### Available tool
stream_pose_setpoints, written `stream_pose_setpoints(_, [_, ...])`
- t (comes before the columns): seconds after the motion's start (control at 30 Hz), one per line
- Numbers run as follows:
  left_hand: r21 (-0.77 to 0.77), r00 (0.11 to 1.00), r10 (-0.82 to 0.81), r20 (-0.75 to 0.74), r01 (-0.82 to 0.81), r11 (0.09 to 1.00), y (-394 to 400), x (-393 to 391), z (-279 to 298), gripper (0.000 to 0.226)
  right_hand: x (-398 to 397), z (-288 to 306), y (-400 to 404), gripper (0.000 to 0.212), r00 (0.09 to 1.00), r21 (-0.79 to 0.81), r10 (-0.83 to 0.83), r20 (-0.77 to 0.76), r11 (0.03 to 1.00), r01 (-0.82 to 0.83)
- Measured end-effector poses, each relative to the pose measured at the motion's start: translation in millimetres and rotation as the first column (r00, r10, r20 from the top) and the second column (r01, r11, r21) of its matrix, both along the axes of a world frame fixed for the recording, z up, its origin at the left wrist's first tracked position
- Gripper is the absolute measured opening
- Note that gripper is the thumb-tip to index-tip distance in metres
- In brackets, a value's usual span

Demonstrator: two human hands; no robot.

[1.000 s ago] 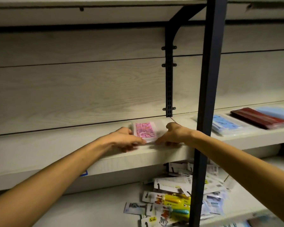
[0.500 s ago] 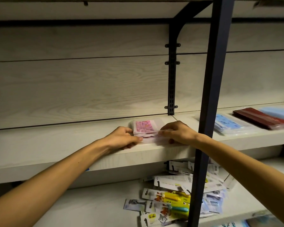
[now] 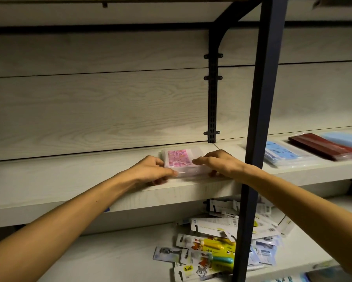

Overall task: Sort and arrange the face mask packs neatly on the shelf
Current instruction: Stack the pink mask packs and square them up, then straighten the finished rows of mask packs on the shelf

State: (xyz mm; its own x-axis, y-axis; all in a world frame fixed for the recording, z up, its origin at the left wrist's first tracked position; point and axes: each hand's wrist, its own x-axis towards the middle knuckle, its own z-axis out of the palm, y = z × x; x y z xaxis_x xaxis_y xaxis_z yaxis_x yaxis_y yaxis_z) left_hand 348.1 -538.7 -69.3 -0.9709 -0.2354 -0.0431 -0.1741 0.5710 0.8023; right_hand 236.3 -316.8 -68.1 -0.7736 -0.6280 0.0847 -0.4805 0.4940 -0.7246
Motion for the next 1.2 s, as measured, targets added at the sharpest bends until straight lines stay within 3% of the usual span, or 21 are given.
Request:
stream_pose_setpoints(0.13, [-0.215, 0.999, -0.038, 0.022, 0.042, 0.976, -4, 2, -1, 0.038, 3, -1, 1, 0.048, 0.997, -0.014, -0.072, -0.003, 0.997, 0.072])
stream_pose_setpoints(0.23, [-0.234, 0.998, -0.058, 0.013, 0.059, 0.971, -6, 3, -2, 0.044, 7, -4, 0, 0.054, 0.995, -0.042, -0.096, 0.027, 0.994, 0.097])
stream_pose_setpoints(0.33, [-0.235, 0.998, -0.057, 0.013, 0.059, 0.970, -9, 5, -1, 0.044, 11, -6, -2, 0.063, 0.990, 0.004, -0.135, -0.043, 0.991, 0.135])
stream_pose_setpoints(0.4, [-0.362, 0.997, -0.046, 0.063, 0.066, 0.930, -12, 7, 4, 0.061, 11, -8, -2, 0.060, 0.987, 0.016, -0.147, -0.069, 0.989, 0.148])
stream_pose_setpoints(0.47, [-0.548, 0.988, 0.030, 0.149, 0.057, 0.834, -16, 11, 12, 0.081, 11, -7, -3, 0.050, 0.982, 0.020, -0.169, -0.082, 0.985, 0.171])
stream_pose_setpoints(0.5, [-0.567, 0.981, 0.060, 0.183, 0.055, 0.822, -18, 9, 17, 0.081, 10, -5, -4, 0.043, 0.979, 0.026, -0.182, -0.096, 0.982, 0.185])
stream_pose_setpoints(0.6, [-0.286, 0.976, 0.074, 0.204, -0.012, 0.958, -20, -2, 26, 0.050, 9, 2, -13, 0.032, 0.983, 0.033, -0.178, -0.051, 0.983, 0.180])
stream_pose_setpoints(0.7, [-0.103, 0.987, 0.104, 0.120, -0.092, 0.990, -16, -17, 22, 0.034, 6, 5, -26, 0.028, 0.983, 0.044, -0.182, 0.003, 0.982, 0.182])
stream_pose_setpoints(0.8, [-0.125, 0.998, 0.037, 0.048, -0.031, 0.992, -6, -27, 9, 0.036, 4, 7, -36, 0.023, 0.987, 0.102, -0.159, -0.008, 0.982, 0.159])
stream_pose_setpoints(1.0, [-0.171, 0.996, 0.082, 0.021, -0.077, 0.982, -2, -28, 2, 0.050, -4, 6, -34, 0.028, 0.983, 0.095, -0.179, -0.050, 0.979, 0.183])
stream_pose_setpoints(1.1, [-0.163, 0.996, 0.080, 0.026, -0.075, 0.984, -2, -15, -1, 0.040, -2, 3, -28, 0.029, 0.985, 0.125, -0.157, -0.075, 0.978, 0.166])
stream_pose_setpoints(1.2, [-0.383, 0.994, 0.094, 0.051, -0.068, 0.921, 9, -2, 3, 0.038, 9, -1, -16, 0.045, 0.983, 0.150, -0.128, -0.131, 0.978, 0.147])
